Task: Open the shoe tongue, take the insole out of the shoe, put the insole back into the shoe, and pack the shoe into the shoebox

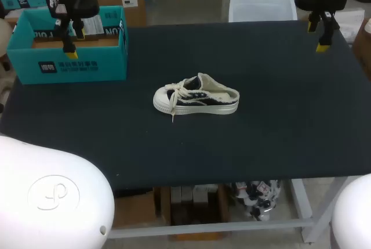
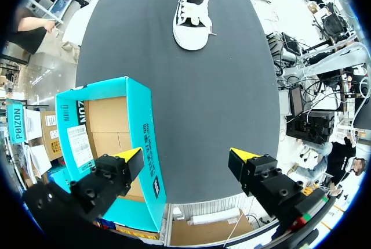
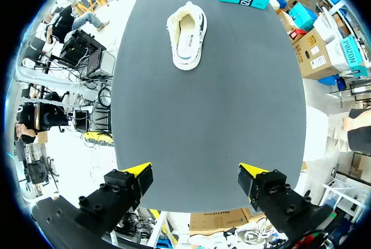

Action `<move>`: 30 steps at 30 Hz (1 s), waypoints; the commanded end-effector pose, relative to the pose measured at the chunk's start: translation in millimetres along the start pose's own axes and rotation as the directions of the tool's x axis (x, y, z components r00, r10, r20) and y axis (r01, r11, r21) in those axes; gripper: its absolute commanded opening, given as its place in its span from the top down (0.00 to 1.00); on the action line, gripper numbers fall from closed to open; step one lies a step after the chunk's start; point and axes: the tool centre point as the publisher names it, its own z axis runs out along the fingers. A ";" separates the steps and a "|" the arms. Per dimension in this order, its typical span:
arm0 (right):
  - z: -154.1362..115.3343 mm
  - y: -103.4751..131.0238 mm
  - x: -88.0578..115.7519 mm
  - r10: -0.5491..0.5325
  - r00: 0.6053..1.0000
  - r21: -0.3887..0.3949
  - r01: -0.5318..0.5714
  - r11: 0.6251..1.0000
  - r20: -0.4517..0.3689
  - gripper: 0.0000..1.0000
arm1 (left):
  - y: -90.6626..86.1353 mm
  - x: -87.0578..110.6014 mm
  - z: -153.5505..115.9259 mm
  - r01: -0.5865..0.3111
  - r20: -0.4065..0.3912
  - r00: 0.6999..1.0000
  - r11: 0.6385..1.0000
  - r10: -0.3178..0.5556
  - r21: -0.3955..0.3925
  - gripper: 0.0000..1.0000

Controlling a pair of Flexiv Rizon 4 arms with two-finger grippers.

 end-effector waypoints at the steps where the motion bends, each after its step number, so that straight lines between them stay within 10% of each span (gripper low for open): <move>1: -0.2 -0.1 0.2 0.000 1.000 0.000 0.000 1.000 0.000 0.00 | -0.2 0.0 -0.3 0.000 -0.001 1.000 1.000 0.000 -0.001 0.00; 11: 28.4 20.4 12.1 0.072 0.997 -0.131 -0.071 0.989 0.004 0.00 | -25.2 15.5 5.6 0.297 -0.049 0.953 0.954 -0.298 -0.029 0.00; 18: 47.7 45.2 17.7 0.137 0.990 -0.264 -0.128 0.956 0.018 0.00 | -40.8 25.6 2.8 0.536 -0.164 0.832 0.844 -0.530 -0.008 0.00; 30: 93.5 104.2 22.1 0.134 0.991 -0.451 -0.125 0.884 -0.011 0.00 | -73.7 40.8 5.3 0.701 -0.255 0.685 0.712 -0.683 -0.025 0.00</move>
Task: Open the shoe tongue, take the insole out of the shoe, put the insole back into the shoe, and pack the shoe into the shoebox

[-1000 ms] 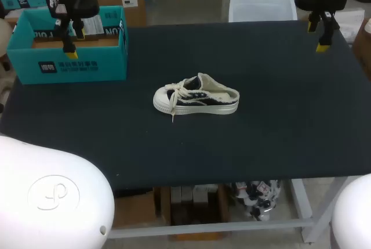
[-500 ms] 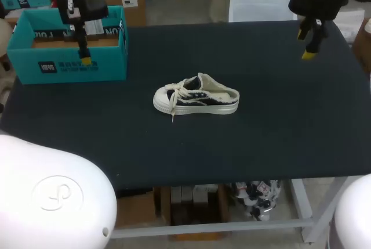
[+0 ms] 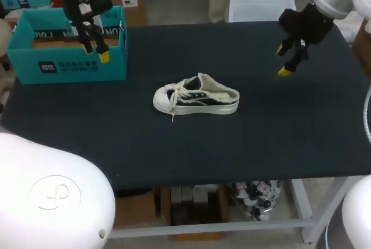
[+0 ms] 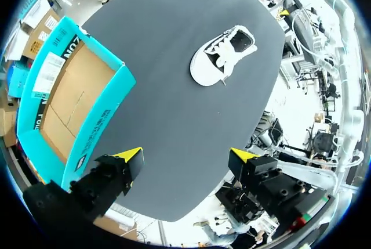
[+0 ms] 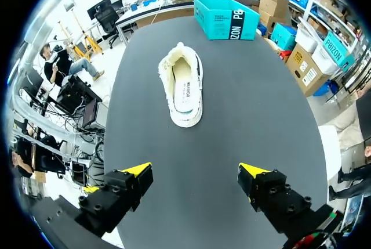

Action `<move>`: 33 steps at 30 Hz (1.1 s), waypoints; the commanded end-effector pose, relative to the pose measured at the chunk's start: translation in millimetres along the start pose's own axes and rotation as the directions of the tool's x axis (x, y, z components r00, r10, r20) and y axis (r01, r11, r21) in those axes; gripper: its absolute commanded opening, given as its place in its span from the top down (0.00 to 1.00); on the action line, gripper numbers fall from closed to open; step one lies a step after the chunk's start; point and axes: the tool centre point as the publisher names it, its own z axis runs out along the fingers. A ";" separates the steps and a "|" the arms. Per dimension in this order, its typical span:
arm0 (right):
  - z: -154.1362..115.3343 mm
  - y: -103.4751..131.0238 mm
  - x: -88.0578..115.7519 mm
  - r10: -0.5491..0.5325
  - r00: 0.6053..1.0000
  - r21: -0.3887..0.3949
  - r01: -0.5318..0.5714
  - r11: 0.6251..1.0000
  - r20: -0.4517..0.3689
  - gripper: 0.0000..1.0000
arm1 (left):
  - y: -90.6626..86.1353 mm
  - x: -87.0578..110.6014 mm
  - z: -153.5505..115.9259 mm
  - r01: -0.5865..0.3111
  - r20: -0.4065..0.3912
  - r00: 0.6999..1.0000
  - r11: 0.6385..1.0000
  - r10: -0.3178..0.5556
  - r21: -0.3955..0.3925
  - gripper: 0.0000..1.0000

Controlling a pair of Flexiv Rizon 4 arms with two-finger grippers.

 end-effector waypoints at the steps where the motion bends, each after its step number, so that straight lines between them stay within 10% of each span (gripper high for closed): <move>1: 27.0 5.3 3.3 -0.002 1.000 -0.054 0.003 0.999 0.016 0.00 | -9.6 6.7 3.2 0.041 -0.008 0.999 0.999 -0.042 -0.013 0.00; 7: 51.9 20.6 10.7 0.011 1.000 -0.111 -0.010 0.994 0.010 0.00 | -18.4 20.3 7.2 0.120 0.006 0.993 0.993 -0.120 -0.017 0.00; 12: 67.6 26.0 15.7 0.030 1.000 -0.133 -0.029 0.991 0.009 0.00 | -27.9 32.8 11.7 0.216 0.186 0.959 0.976 -0.212 0.000 0.00; 23: 67.6 26.0 15.7 0.030 1.000 -0.133 -0.029 0.991 0.009 0.00 | -27.9 32.8 11.7 0.216 0.186 0.959 0.976 -0.212 0.000 0.00; 33: 114.1 51.7 19.5 0.041 0.999 -0.180 -0.043 0.983 -0.015 0.00 | -57.3 57.6 39.5 0.418 0.113 0.904 0.908 -0.412 -0.031 0.00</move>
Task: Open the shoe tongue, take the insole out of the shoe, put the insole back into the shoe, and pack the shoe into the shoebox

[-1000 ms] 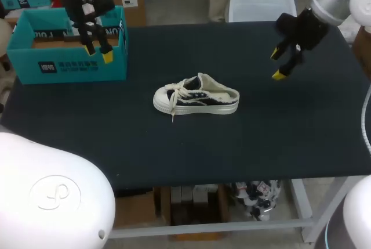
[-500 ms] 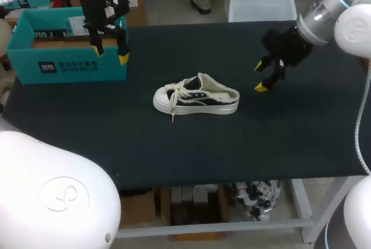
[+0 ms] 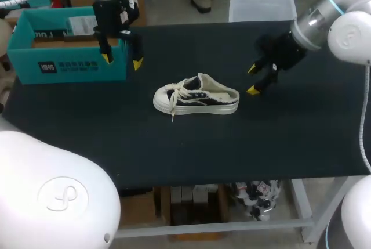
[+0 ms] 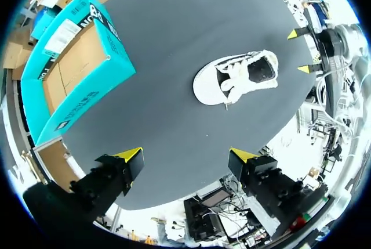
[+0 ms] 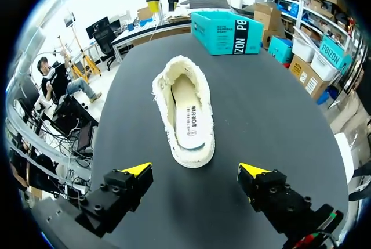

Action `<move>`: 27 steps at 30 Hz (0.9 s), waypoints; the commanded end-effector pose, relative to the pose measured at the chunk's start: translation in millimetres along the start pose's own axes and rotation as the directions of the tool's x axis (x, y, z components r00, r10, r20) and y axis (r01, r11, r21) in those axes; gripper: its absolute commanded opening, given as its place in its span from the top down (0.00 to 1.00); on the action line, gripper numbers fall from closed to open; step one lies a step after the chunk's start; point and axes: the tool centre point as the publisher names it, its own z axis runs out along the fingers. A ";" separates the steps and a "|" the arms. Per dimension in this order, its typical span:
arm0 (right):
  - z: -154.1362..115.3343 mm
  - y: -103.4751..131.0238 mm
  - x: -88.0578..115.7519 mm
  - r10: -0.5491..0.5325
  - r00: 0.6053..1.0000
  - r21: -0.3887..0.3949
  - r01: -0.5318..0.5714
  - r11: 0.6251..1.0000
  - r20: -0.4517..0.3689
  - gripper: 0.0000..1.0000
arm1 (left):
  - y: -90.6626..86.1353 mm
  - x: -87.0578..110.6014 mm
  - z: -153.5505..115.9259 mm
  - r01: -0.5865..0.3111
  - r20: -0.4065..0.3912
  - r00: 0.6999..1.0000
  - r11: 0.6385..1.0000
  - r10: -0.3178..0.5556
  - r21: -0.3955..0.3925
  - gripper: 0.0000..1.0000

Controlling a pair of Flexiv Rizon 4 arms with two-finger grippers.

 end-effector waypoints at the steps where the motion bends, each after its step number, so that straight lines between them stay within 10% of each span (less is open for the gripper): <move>1: 29.5 1.9 -0.8 -0.004 1.000 -0.017 0.004 1.000 -0.018 0.00 | -15.5 8.1 8.7 0.039 0.013 0.999 0.999 -0.038 -0.035 0.00; 27: 76.5 -10.2 1.3 0.045 0.997 -0.129 -0.053 0.990 -0.060 0.00 | -20.2 39.5 18.5 -0.019 0.013 1.000 0.999 0.019 -0.041 0.00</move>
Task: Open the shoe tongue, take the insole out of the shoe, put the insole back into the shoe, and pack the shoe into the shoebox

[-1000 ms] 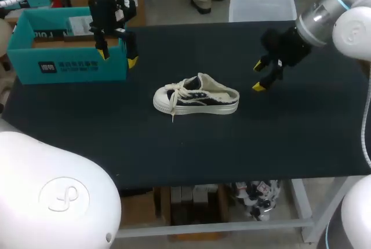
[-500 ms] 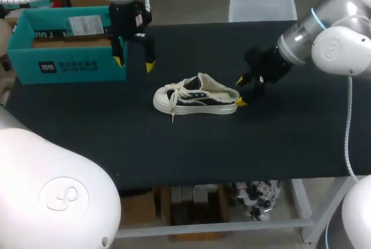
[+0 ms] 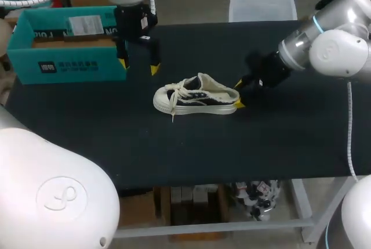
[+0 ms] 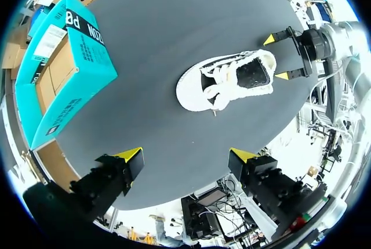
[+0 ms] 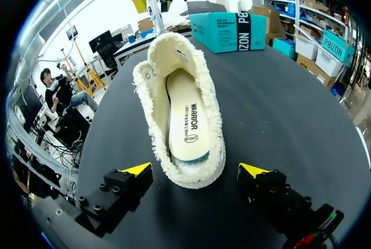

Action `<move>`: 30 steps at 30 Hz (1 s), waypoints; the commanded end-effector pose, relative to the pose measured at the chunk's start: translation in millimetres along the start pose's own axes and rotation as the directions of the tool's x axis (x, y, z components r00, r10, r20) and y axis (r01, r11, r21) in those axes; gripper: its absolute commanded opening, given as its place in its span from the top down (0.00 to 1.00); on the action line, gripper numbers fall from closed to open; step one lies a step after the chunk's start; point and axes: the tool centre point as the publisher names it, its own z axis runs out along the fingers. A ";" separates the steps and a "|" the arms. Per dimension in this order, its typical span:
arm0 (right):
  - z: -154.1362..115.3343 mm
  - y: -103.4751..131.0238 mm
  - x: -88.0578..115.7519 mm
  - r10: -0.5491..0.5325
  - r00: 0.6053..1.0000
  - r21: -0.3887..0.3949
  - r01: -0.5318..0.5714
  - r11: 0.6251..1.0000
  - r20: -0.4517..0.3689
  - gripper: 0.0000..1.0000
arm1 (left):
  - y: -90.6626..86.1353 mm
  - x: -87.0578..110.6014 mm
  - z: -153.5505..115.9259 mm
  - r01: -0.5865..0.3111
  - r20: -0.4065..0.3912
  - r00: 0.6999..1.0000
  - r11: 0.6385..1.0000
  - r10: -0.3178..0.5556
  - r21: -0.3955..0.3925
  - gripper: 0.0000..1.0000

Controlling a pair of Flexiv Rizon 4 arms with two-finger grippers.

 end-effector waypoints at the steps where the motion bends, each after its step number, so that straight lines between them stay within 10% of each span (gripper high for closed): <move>1: 9.3 -5.5 2.5 -0.005 1.000 -0.030 0.005 1.000 0.003 0.00 | -5.1 3.7 1.6 0.001 0.002 1.000 1.000 -0.001 -0.007 0.00; 30: 38.6 -0.6 -1.6 -0.034 0.999 -0.096 0.032 0.995 -0.016 0.00 | -12.0 4.7 11.0 -0.009 -0.054 0.998 0.999 0.007 -0.034 0.00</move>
